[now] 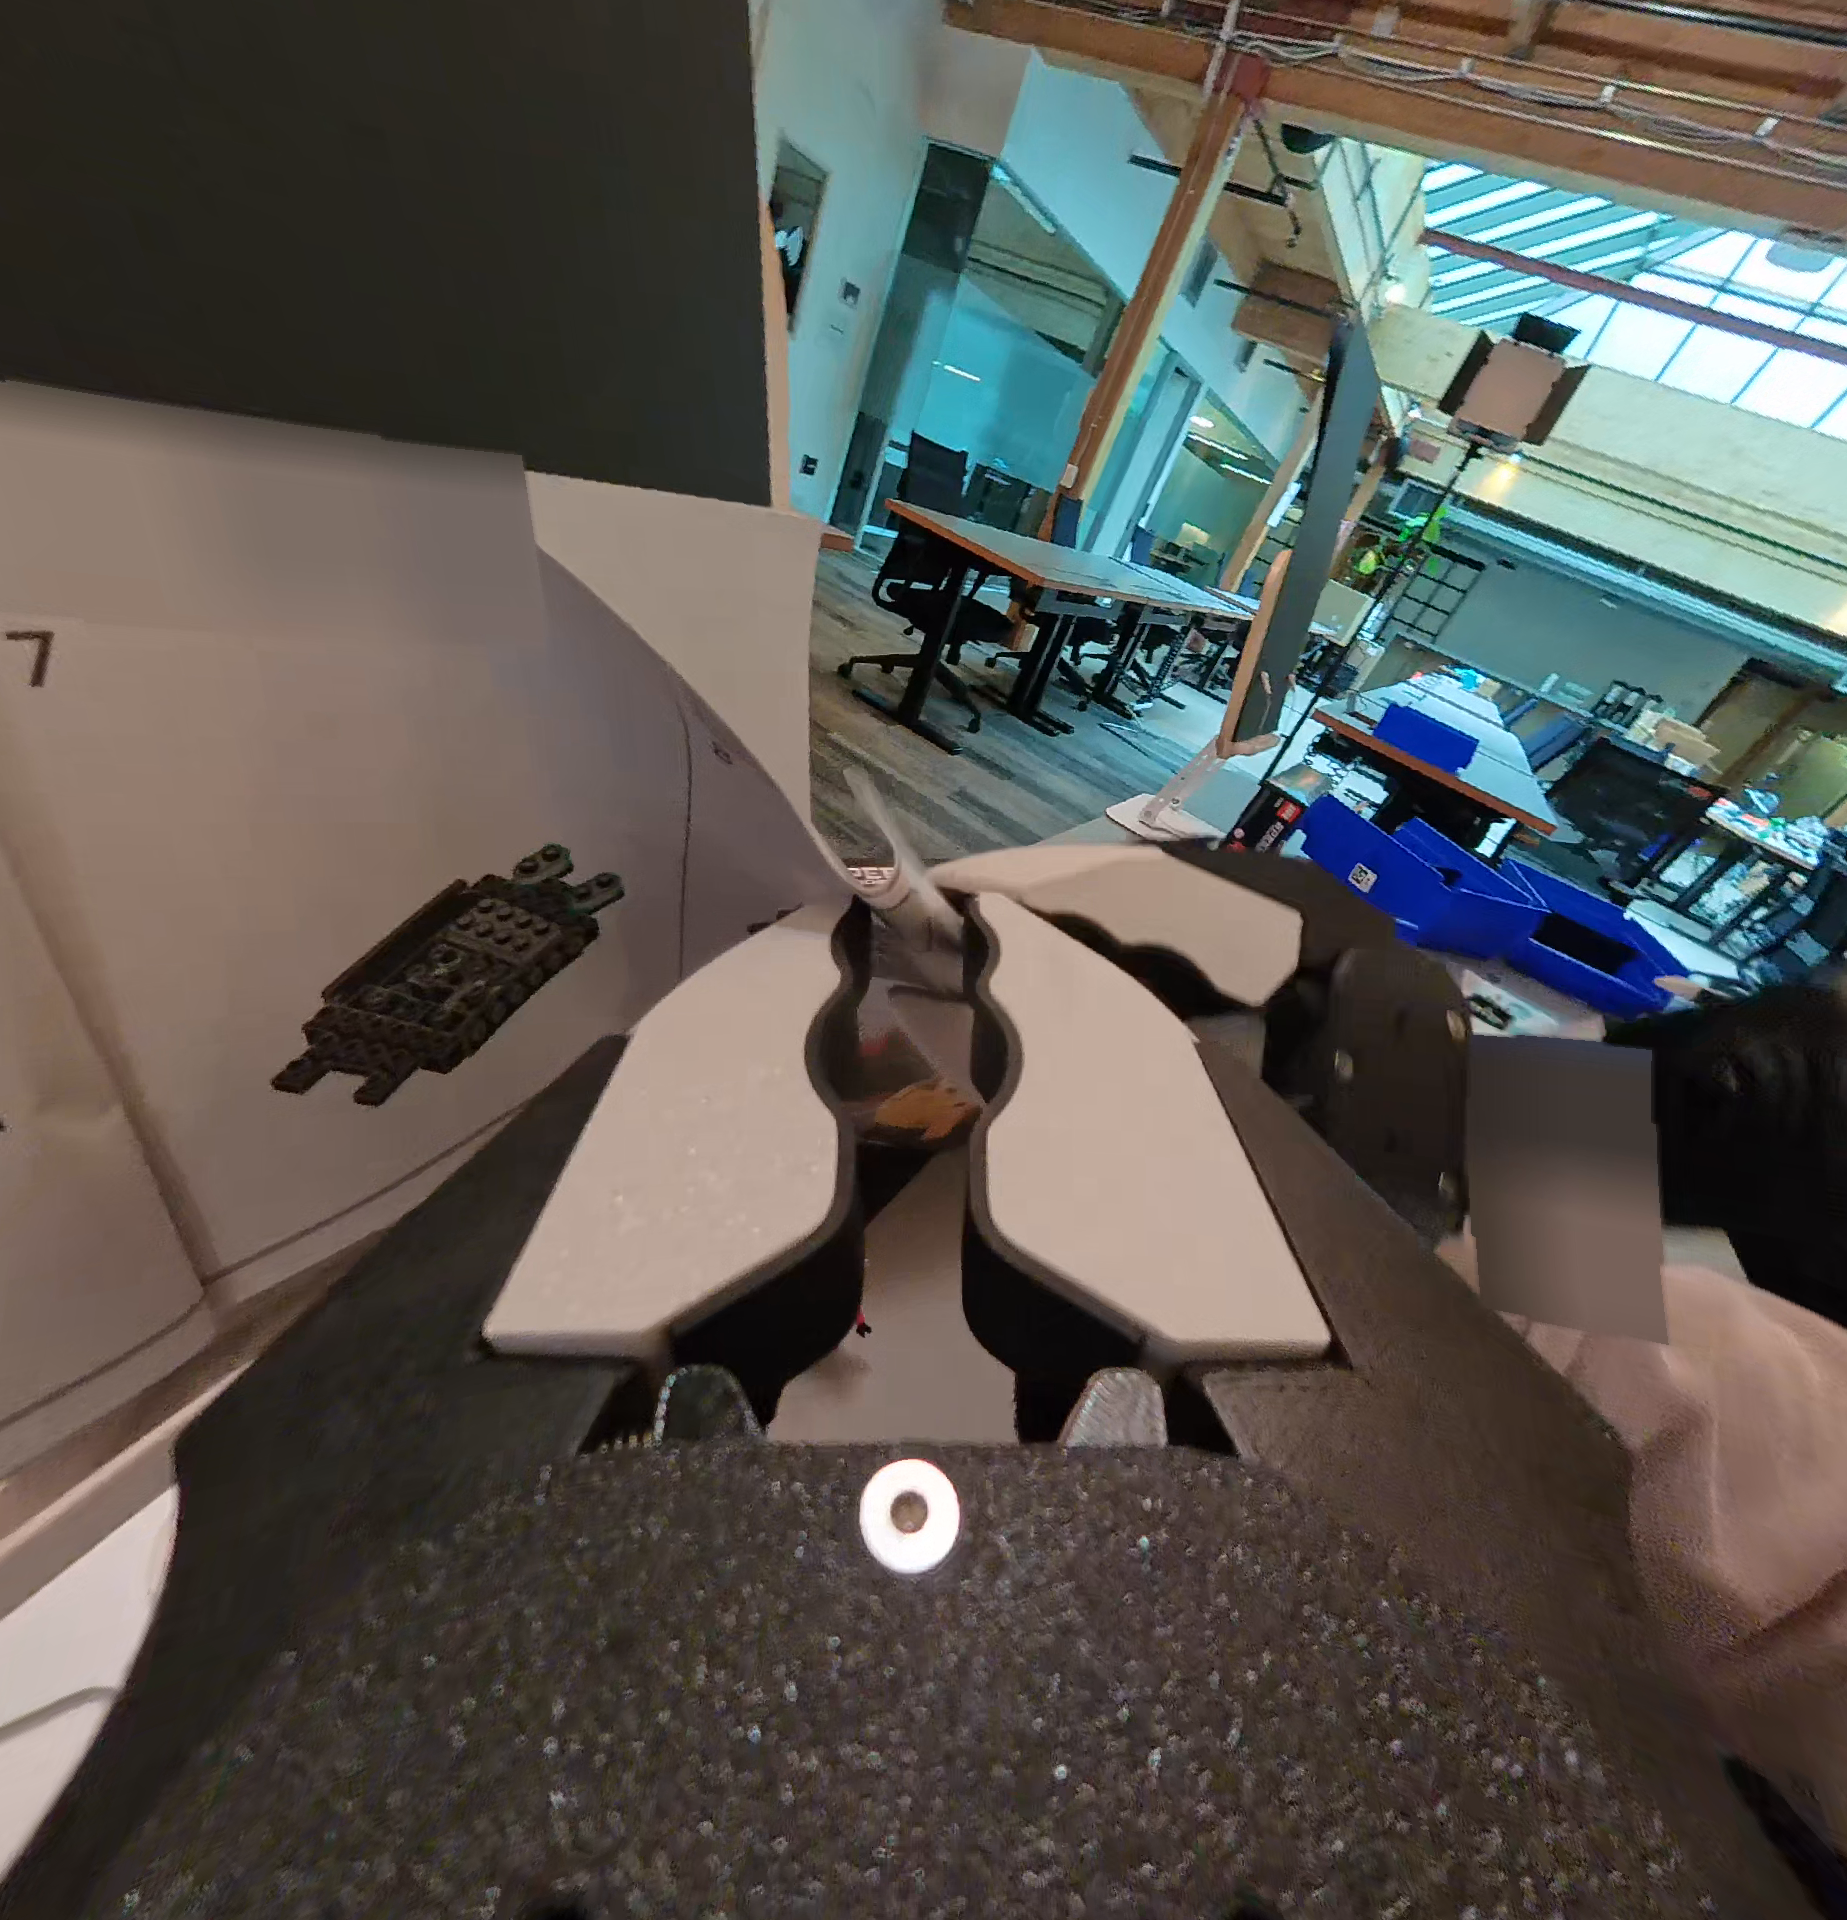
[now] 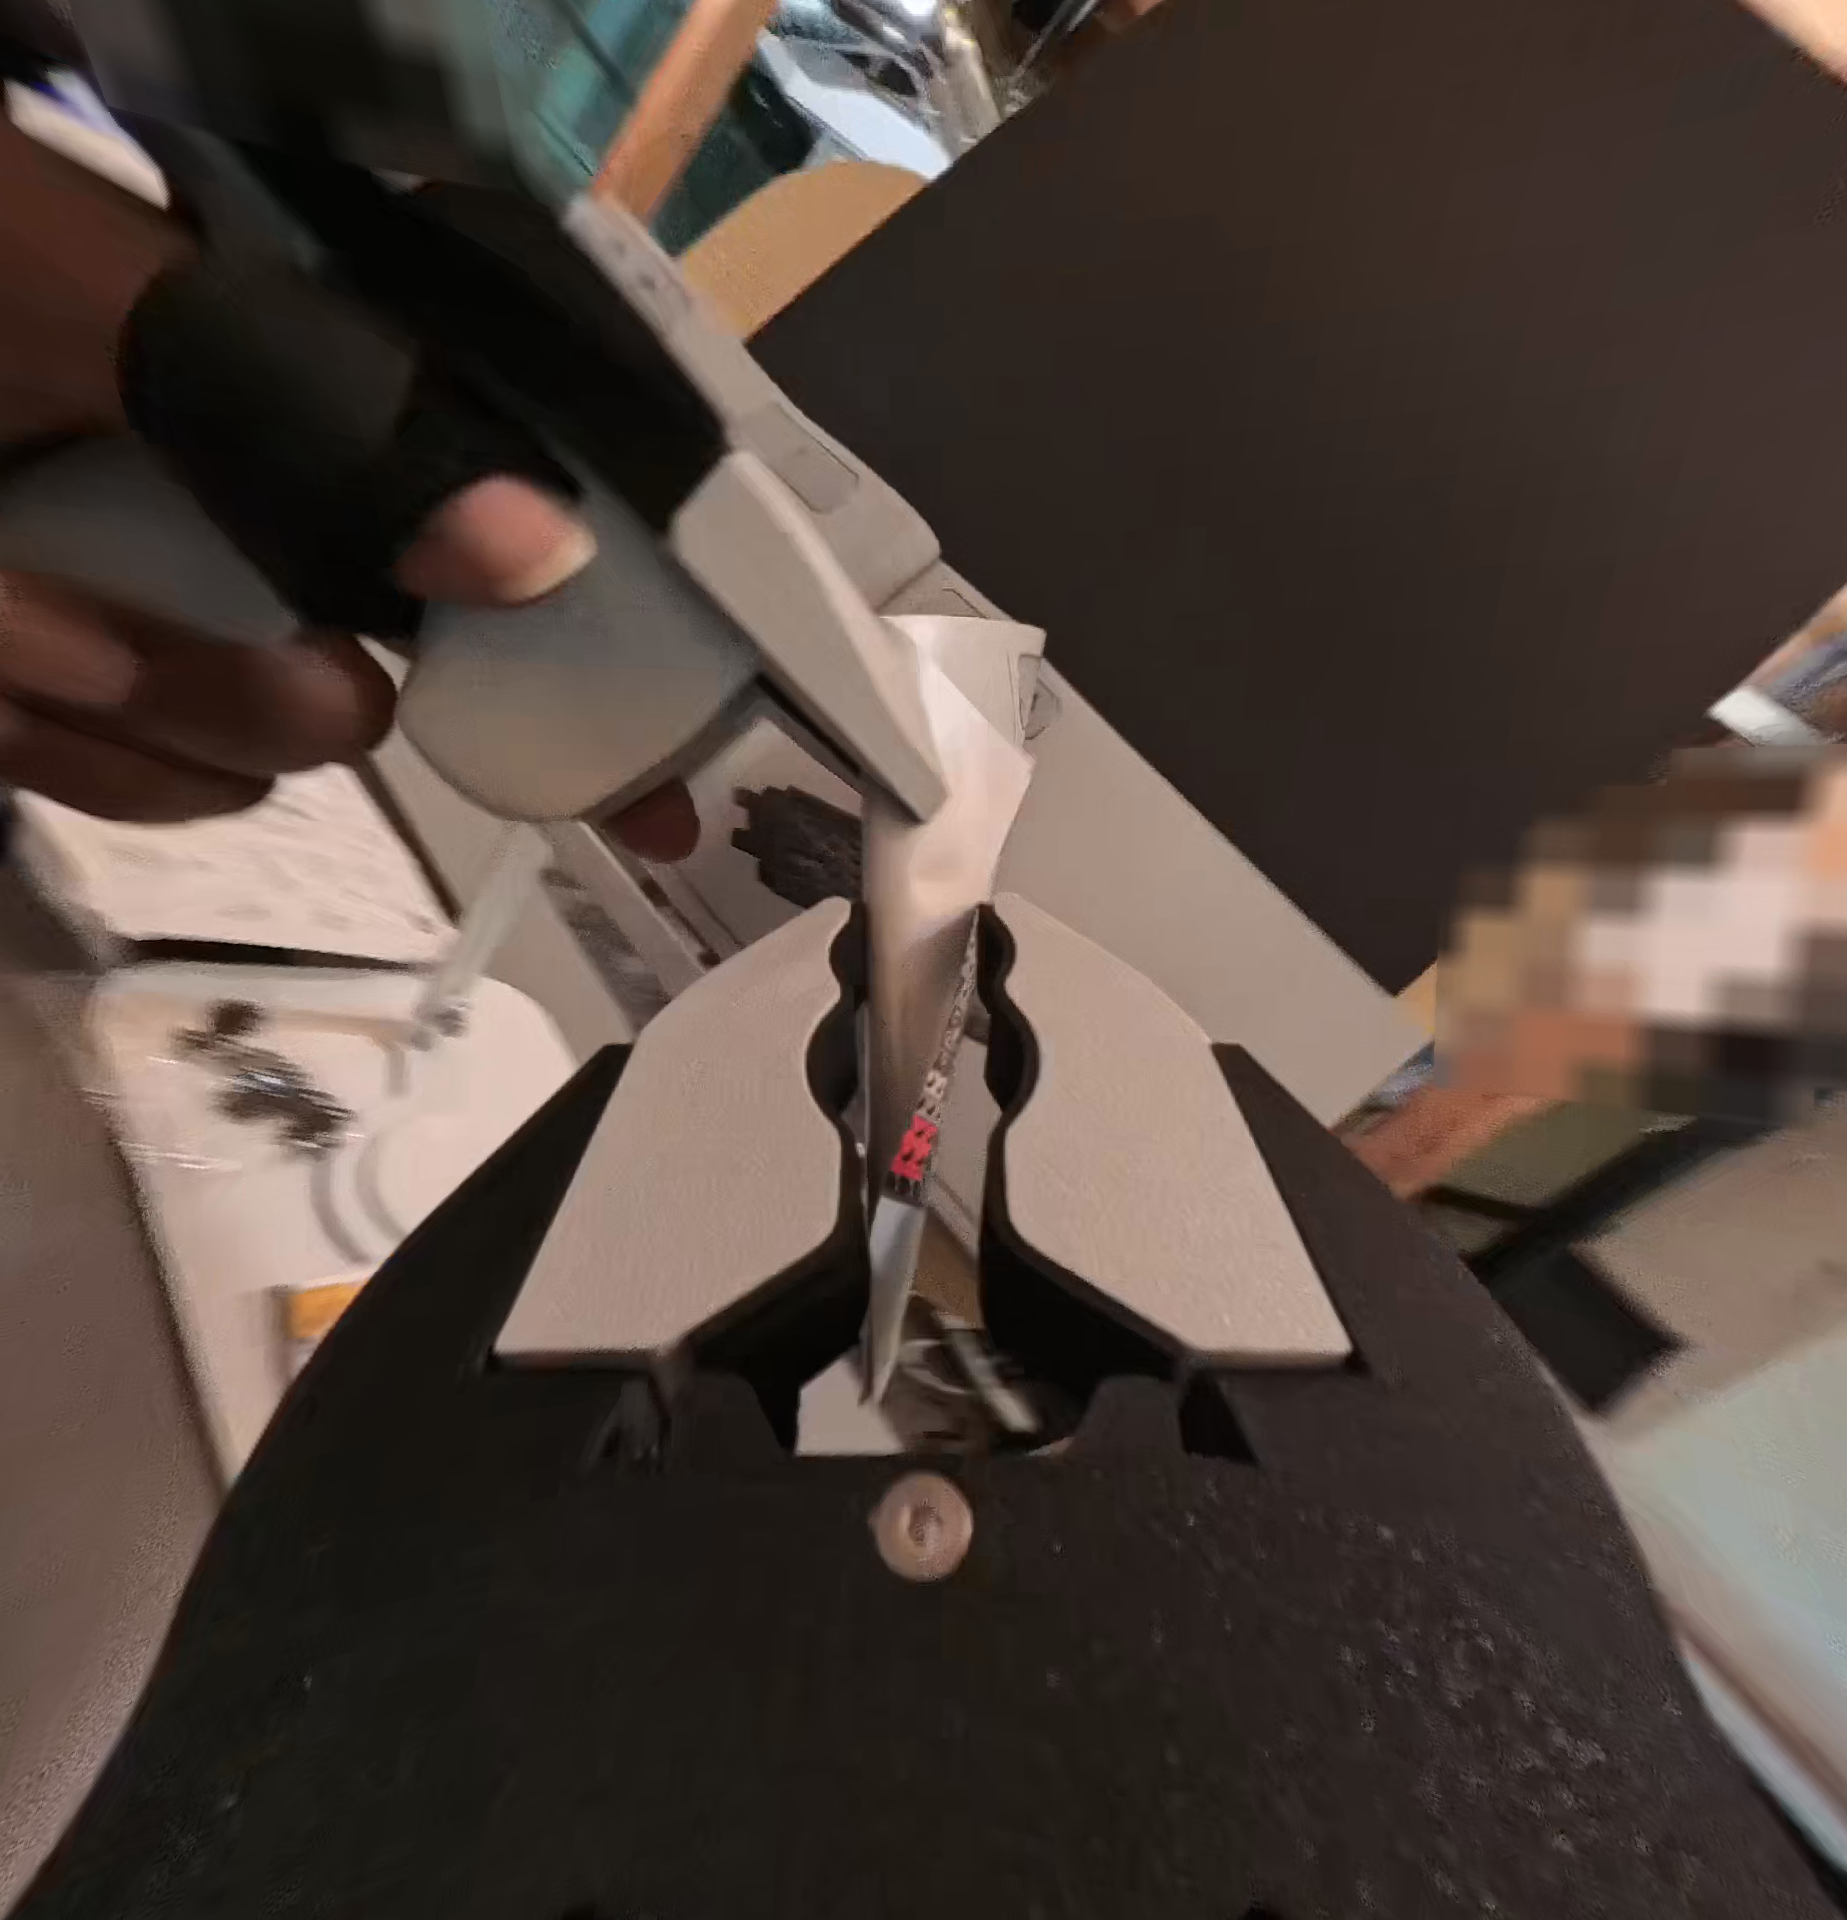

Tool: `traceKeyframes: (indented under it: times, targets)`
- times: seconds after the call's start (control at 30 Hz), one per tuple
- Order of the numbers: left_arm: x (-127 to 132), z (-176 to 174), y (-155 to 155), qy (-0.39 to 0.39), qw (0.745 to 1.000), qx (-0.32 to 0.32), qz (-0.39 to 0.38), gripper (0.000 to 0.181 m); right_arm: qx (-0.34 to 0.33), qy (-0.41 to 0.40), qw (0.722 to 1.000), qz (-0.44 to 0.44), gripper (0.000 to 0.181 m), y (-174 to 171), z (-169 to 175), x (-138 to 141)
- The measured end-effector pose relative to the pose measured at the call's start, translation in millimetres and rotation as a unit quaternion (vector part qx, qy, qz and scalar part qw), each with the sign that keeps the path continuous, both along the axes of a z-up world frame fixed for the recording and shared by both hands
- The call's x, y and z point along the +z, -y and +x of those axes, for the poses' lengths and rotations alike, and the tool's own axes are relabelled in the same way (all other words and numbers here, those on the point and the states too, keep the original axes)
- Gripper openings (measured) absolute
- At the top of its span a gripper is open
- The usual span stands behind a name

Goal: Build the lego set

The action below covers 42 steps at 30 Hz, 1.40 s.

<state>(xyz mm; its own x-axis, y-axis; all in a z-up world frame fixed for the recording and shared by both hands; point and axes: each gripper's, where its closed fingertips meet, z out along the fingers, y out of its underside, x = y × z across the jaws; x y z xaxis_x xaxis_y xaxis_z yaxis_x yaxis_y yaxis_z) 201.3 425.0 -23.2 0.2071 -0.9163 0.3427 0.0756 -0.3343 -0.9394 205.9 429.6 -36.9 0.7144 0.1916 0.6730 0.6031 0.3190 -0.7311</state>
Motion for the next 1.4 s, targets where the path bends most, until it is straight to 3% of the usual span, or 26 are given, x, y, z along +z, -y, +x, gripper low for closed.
traceKeyframes:
  times: [0.17, 0.4, 0.57, 0.63, 0.7, 0.73, 0.83, 0.9, 1.0, 1.13, 1.23, 1.3, 1.4]
  targets:
    - [-4.2, -12.1, -2.7, -0.002, 1.000, -0.015, 0.021, 0.012, 0.162, -0.125, 0.968, -0.148, 0.028, 20.3, -10.5, 6.2]
    - [-8.2, -17.4, -4.6, -0.008, 0.999, -0.021, 0.028, 0.004, 0.167, -0.136, 0.954, -0.206, 0.033, 11.0, -8.3, 7.6]
    - [-3.1, -24.3, -3.9, 0.000, 0.999, -0.024, 0.029, 0.005, 0.063, -0.138, 0.977, -0.150, 0.025, -6.4, 26.2, 18.8]
    - [-2.5, -27.1, -4.0, -0.002, 0.999, -0.025, 0.031, 0.006, -0.064, -0.128, 0.984, -0.102, 0.016, -18.3, 66.7, 26.5]
    - [-1.2, -29.5, -3.7, 0.001, 0.999, -0.026, 0.030, 0.006, -0.216, -0.129, 0.968, -0.022, 0.016, -14.4, 117.5, 46.5]
    - [-0.7, -30.6, -3.5, 0.004, 0.999, -0.026, 0.029, 0.006, -0.220, -0.136, 0.966, 0.012, 0.016, -6.6, 121.1, 57.7]
    - [0.1, -32.3, -2.6, 0.008, 0.999, -0.028, 0.028, 0.006, -0.114, -0.147, 0.982, 0.010, 0.017, 7.5, 82.2, 62.9]
    - [0.2, -32.7, -1.8, 0.009, 0.999, -0.030, 0.027, 0.006, 0.001, -0.126, 0.991, -0.053, 0.023, 13.0, 35.3, 42.8]
    - [1.7, -35.3, -2.0, 0.009, 0.999, -0.026, 0.027, 0.007, 0.094, -0.101, 0.979, -0.152, 0.046, 15.7, -6.5, 2.7]
    - [6.8, -41.3, -1.5, 0.016, 0.999, -0.021, 0.028, 0.007, 0.090, -0.101, 0.975, -0.174, 0.054, 11.9, -29.9, -20.4]
    - [9.3, -44.0, 0.2, 0.015, 0.999, -0.019, 0.032, 0.009, 0.045, -0.098, 0.986, -0.127, 0.033, 7.5, -39.3, -15.7]
    - [11.4, -48.3, -0.1, 0.013, 0.999, -0.010, 0.035, 0.009, 0.058, -0.108, 0.986, -0.117, 0.011, 10.2, -50.4, -10.7]
    - [14.7, -55.2, 2.0, 0.014, 0.999, -0.005, 0.044, 0.010, 0.077, -0.139, 0.979, -0.130, 0.000, 9.1, -61.4, -5.4]
